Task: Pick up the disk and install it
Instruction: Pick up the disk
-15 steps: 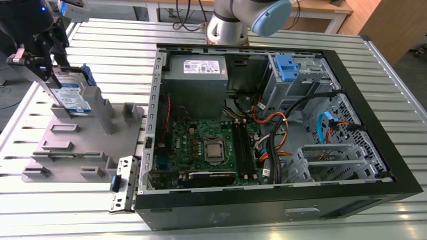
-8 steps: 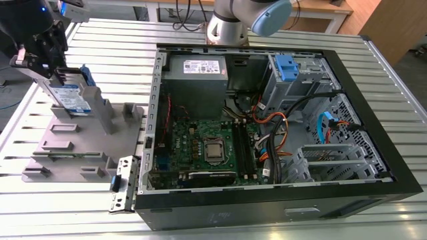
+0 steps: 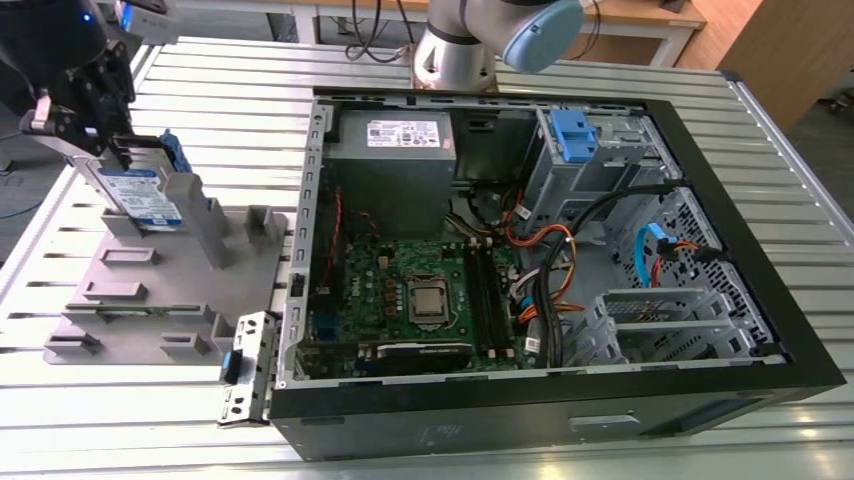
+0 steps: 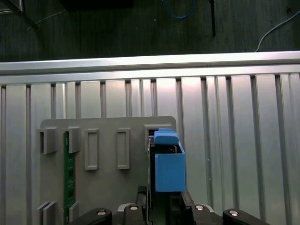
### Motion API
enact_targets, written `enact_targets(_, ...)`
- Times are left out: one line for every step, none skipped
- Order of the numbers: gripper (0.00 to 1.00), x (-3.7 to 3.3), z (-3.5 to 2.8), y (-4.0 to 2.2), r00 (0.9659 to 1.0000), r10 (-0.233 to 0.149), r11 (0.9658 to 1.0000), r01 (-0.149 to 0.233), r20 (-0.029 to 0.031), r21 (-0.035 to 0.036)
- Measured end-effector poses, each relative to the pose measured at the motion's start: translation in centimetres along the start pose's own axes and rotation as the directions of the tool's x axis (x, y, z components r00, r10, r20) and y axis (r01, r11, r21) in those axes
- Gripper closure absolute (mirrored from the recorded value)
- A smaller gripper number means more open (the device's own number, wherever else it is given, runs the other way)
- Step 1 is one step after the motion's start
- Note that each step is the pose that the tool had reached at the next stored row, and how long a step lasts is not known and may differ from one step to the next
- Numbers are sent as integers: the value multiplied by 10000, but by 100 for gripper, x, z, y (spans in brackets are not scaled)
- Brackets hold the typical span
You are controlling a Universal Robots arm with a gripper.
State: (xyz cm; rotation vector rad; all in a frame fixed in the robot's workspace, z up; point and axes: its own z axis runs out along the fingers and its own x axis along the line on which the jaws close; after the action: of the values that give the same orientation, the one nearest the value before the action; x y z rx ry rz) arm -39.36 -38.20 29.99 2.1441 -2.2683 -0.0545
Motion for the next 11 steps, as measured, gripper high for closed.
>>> enact_targets(62, 0, -6, 0, 10000, -1, 10000, 1, -1, -1)
enact_targets(62, -1, -11, 0, 10000, -1, 10000, 1, 0, -1)
enact_targets(62, -1, -16, 1, 10000, -1, 10000, 1, 0, -1)
enact_targets(62, -1, -16, 1, 10000, 0, 10000, 0, 2, 2)
enact_targets(62, -1, -16, 1, 10000, 0, 10000, 0, 1, 1)
enact_targets(62, -3, -16, 1, 10000, 0, 10000, 0, 2, 2)
enact_targets(62, -7, -16, 2, 10000, 1, 10000, -1, 2, 1)
enact_targets(62, -10, -15, 2, 10000, 0, 10000, 0, 2, 0)
enact_targets(62, -13, -13, 1, 10000, 0, 10000, 0, 3, 0)
enact_targets(62, -15, -12, 1, 10000, -1, 10000, 1, 3, 0)
enact_targets(62, -18, -11, 1, 10000, -1, 10000, 1, 3, -1)
